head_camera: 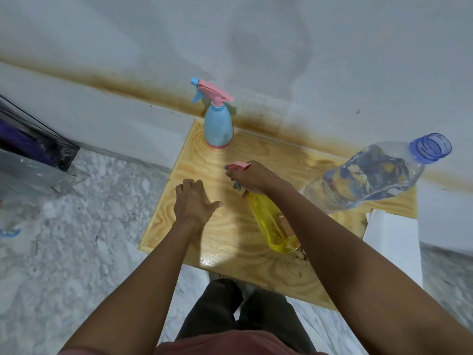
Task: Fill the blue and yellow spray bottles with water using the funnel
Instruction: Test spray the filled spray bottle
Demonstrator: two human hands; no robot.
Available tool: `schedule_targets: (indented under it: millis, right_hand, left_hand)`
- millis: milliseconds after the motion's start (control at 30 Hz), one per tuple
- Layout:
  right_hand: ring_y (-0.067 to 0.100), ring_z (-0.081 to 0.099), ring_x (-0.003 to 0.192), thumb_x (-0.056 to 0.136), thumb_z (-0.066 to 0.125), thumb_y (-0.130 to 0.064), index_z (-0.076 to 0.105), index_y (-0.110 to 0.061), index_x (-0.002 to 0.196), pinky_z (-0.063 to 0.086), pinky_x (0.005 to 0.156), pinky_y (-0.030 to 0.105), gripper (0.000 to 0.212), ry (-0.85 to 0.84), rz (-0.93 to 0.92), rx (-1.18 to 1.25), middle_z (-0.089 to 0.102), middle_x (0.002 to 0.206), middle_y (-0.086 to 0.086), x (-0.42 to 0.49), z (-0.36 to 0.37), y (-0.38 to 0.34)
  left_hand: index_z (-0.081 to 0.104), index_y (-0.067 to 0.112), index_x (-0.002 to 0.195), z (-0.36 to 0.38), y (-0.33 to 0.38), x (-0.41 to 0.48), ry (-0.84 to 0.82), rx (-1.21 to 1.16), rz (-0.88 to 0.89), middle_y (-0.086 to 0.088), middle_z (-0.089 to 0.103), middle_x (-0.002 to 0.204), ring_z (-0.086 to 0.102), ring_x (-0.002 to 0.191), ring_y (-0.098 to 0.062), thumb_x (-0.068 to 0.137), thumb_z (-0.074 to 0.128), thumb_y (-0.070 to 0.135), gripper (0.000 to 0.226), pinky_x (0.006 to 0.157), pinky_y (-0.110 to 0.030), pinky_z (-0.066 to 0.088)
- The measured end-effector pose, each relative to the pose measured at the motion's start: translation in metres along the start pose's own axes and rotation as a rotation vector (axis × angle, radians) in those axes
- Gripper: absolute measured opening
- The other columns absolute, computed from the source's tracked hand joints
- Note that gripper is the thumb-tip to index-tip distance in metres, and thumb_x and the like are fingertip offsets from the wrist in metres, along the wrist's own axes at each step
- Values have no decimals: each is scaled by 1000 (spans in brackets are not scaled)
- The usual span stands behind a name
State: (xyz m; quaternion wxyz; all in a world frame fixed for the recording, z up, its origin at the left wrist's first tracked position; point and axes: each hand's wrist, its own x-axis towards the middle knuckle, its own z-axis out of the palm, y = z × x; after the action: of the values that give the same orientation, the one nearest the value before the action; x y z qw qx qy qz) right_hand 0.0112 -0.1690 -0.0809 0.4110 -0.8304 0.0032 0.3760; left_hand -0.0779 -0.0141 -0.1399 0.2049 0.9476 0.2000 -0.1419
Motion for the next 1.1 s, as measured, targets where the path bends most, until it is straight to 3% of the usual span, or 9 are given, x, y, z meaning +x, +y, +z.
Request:
schedule_targets:
  millis: [67, 267, 400, 500, 633, 733, 867, 967, 1100]
  right_hand:
    - [22, 75, 76, 82, 57, -49, 70, -19, 105, 61, 78, 49, 39, 19, -2, -32, 72, 88, 2, -1, 0, 0]
    - [19, 74, 68, 78, 53, -51, 72, -18, 104, 61, 76, 49, 46, 102, -21, -24, 74, 79, 2, -6, 3, 3]
    - [17, 73, 66, 84, 52, -54, 71, -25, 107, 61, 77, 44, 42, 152, -74, -22, 73, 83, -2, -18, -1, 2]
    - [19, 71, 80, 91, 56, -46, 68, -23, 111, 62, 69, 39, 33, 154, -167, 52, 71, 92, 1, -29, -6, 0]
    - [24, 68, 94, 95, 60, -39, 59, -12, 109, 61, 66, 40, 31, 182, -322, 191, 70, 101, 5, -47, -13, -3]
    - [25, 70, 94, 95, 64, -29, 61, -9, 108, 61, 71, 37, 25, 222, -465, 324, 72, 104, 10, -63, -18, -8]
    - [22, 73, 80, 93, 68, -26, 69, -20, 104, 59, 73, 36, 13, 280, -586, 396, 75, 97, 1, -76, -24, -21]
    - [11, 70, 83, 89, 73, -24, 71, -23, 101, 53, 72, 23, 13, 395, -621, 359, 74, 92, -5, -78, -30, -28]
    - [1, 66, 95, 78, 82, -35, 64, -25, 113, 53, 77, 18, 40, 549, -510, 382, 70, 104, -11, -65, -35, -19]
  left_hand:
    - [48, 15, 135, 0, 0, 0, -1, -6, -2, -6, 39, 140, 34, 131, -27, 72, 77, 59, 82, 88, -40, 46]
    - [48, 15, 136, 0, 1, -1, -1, -16, -4, -6, 39, 140, 34, 130, -27, 73, 77, 59, 82, 84, -39, 46]
    - [50, 16, 132, -1, 0, -2, -10, -20, 0, -6, 39, 138, 36, 127, -27, 72, 77, 58, 79, 84, -39, 46]
    - [50, 19, 130, -5, -5, -3, -46, -87, 21, -6, 39, 135, 38, 129, -27, 71, 76, 57, 75, 83, -36, 46]
    - [42, 23, 145, -15, -3, -15, -243, -384, 280, -4, 42, 141, 41, 133, -17, 60, 77, 63, 100, 104, -27, 41]
    - [33, 35, 149, -25, 19, -32, -378, -516, 407, 15, 37, 149, 38, 135, 0, 64, 88, 52, 102, 110, -21, 35]
    - [42, 39, 137, -34, 54, -42, -262, -706, 446, 29, 48, 131, 47, 117, 18, 69, 90, 35, 84, 93, -2, 37]
    - [50, 39, 125, -35, 70, -35, -142, -774, 451, 27, 60, 116, 54, 109, 17, 71, 89, 30, 67, 88, -6, 44]
    - [51, 22, 137, -34, 83, -8, -25, -738, 423, 11, 62, 129, 55, 120, 0, 70, 85, 42, 78, 98, -25, 48]
